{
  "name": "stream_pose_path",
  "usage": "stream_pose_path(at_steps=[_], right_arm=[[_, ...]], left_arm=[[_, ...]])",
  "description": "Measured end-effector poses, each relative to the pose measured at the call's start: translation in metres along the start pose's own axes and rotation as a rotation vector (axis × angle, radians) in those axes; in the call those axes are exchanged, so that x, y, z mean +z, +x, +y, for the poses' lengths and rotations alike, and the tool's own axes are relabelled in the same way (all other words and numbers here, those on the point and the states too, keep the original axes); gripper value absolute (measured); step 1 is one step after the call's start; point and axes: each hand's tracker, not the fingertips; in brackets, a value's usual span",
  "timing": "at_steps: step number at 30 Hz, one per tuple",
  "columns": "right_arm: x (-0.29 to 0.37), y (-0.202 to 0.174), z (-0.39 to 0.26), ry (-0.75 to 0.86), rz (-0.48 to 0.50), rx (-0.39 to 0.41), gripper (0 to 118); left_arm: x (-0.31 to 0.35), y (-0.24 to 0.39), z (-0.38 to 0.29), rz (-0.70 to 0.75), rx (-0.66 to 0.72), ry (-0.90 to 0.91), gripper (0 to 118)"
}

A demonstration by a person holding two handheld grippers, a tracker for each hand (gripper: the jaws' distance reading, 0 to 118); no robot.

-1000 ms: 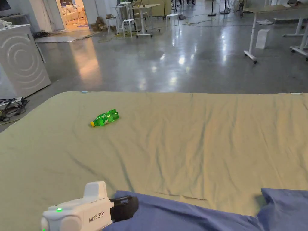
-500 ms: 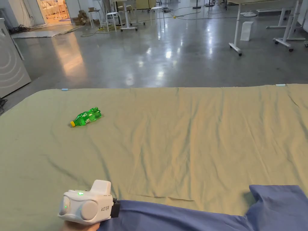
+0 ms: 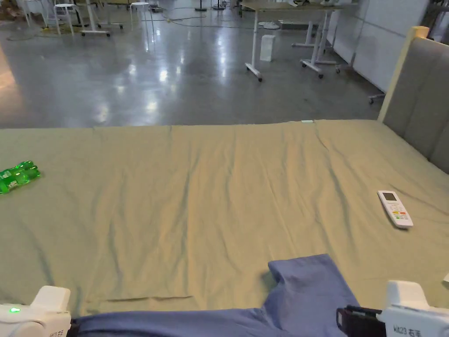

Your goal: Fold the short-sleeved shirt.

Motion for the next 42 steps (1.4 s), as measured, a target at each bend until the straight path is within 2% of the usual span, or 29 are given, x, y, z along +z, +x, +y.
stream_pose_path(at_steps=[3,4,5,6,7,8,9,10,11,13,14,15,16,17,19,23,30,33,34,36,37,39,40,41,42], right_arm=[[-0.03,0.018,0.021,-0.038,-0.06,-0.071,86],[-0.039,0.019,0.025,-0.055,-0.057,-0.058,83],[-0.048,0.02,0.028,-0.078,-0.061,-0.05,74],[-0.048,0.012,0.024,-0.107,-0.077,-0.015,69],[-0.049,0.006,0.021,-0.119,-0.08,0.019,69],[-0.055,-0.005,0.013,-0.139,-0.095,0.12,69],[-0.056,-0.014,0.008,-0.108,-0.154,0.215,69],[-0.057,-0.018,0.006,-0.089,-0.174,0.234,68],[-0.057,-0.018,0.008,-0.098,-0.156,0.179,63],[-0.054,-0.011,0.011,-0.108,-0.116,0.114,48],[-0.047,-0.009,0.017,-0.112,-0.118,0.117,31],[-0.042,-0.005,0.02,-0.107,-0.107,0.115,10],[-0.038,-0.001,0.02,-0.102,-0.06,0.088,0],[-0.031,0.0,0.02,-0.085,-0.057,0.069,0],[-0.02,0.005,0.019,-0.047,0.024,0.072,0],[0.045,0.005,0.001,0.075,0.097,0.039,0],[0.147,0.038,-0.066,0.156,0.124,-0.005,0],[0.159,0.042,-0.095,0.134,0.106,0.003,0],[0.155,0.045,-0.107,0.119,0.095,0.013,0],[0.147,0.046,-0.127,0.07,0.089,0.0,0],[0.143,0.047,-0.136,0.055,0.084,-0.014,0],[0.138,0.042,-0.15,0.003,0.064,-0.029,0],[0.134,0.043,-0.157,-0.01,0.058,-0.039,0],[0.13,0.043,-0.161,-0.021,0.055,-0.038,0],[0.13,0.045,-0.168,-0.025,0.028,-0.055,0]], left_arm=[[-0.001,-0.002,0.01,-0.018,0.03,-0.04,7],[-0.002,-0.006,0.011,-0.03,0.049,-0.05,7],[0.018,0.006,0.016,-0.037,0.055,-0.052,7],[0.028,0.012,0.017,-0.043,0.054,-0.053,7],[0.03,0.012,0.017,-0.046,0.054,-0.052,7],[0.033,0.017,0.014,-0.048,0.055,-0.051,7],[0.017,-0.003,0.014,-0.046,0.048,-0.044,7],[0.016,-0.005,0.013,-0.044,0.044,-0.038,7],[0.017,-0.005,0.012,-0.043,0.044,-0.034,7],[0.005,-0.014,0.012,-0.045,0.059,-0.029,7],[0.003,-0.02,0.012,-0.058,0.094,-0.025,7],[0.007,-0.028,0.012,-0.086,0.135,-0.02,7],[0.012,-0.035,0.012,-0.103,0.18,-0.016,6],[0.027,-0.038,0.01,-0.158,0.254,0.005,6],[0.048,-0.049,0.0,-0.251,0.292,0.097,6],[0.124,-0.06,-0.028,-0.278,0.344,0.224,6],[0.2,-0.086,-0.129,-0.35,0.389,0.23,6],[0.212,-0.081,-0.174,-0.389,0.368,0.197,6],[0.197,-0.082,-0.134,-0.37,0.36,0.158,6],[0.197,-0.082,-0.136,-0.369,0.358,0.108,6],[0.192,-0.073,-0.175,-0.371,0.363,0.111,6],[0.189,-0.073,-0.186,-0.385,0.407,0.05,6],[0.188,-0.073,-0.181,-0.39,0.388,0.041,6],[0.172,-0.058,-0.223,-0.396,0.349,0.01,6],[0.166,-0.053,-0.232,-0.36,0.33,0.005,6]])
